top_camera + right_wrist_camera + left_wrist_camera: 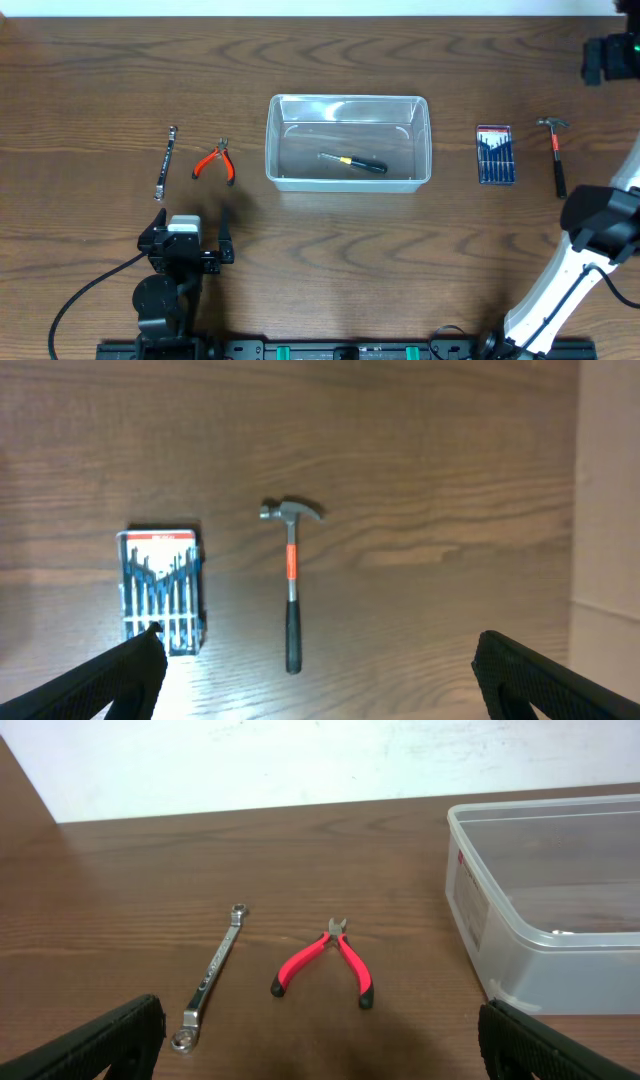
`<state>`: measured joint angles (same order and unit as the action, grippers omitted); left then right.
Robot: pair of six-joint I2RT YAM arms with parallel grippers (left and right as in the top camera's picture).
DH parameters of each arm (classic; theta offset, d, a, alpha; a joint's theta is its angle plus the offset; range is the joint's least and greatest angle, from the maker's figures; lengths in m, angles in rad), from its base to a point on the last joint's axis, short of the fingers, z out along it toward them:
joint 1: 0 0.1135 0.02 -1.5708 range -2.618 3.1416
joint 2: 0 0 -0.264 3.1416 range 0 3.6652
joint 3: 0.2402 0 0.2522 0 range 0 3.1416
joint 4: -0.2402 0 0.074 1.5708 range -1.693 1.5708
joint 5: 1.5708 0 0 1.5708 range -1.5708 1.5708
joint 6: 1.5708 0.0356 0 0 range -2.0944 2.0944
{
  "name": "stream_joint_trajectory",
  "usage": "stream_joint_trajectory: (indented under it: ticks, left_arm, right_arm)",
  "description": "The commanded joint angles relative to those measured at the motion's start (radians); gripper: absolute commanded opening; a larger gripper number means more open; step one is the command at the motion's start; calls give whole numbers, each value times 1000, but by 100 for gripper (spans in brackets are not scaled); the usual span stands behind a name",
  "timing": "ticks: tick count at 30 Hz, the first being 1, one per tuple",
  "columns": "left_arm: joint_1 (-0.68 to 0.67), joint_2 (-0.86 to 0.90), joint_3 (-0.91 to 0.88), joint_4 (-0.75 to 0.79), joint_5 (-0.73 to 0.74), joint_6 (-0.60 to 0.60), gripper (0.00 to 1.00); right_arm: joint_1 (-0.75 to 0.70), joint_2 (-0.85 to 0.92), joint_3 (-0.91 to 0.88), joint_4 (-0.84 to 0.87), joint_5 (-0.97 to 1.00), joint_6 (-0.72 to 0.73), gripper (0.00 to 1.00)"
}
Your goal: Pack container
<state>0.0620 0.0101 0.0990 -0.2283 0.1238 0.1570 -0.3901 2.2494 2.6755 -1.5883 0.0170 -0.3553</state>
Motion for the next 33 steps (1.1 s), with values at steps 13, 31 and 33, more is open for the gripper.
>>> stream_joint_trajectory:
  ticks: [13, 31, 33]
  left_arm:
    - [4, -6, -25, -8, -8, -1, 98]
    - [4, -6, -25, -8, -8, -1, 98]
    - [4, -6, -25, -8, -8, -1, 98]
  right_arm:
    - [-26, 179, -3, -46, -92, -16, 99]
    - [-65, 273, -3, -42, -18, -33, 99]
    - [-70, 273, -4, -37, -17, -35, 99]
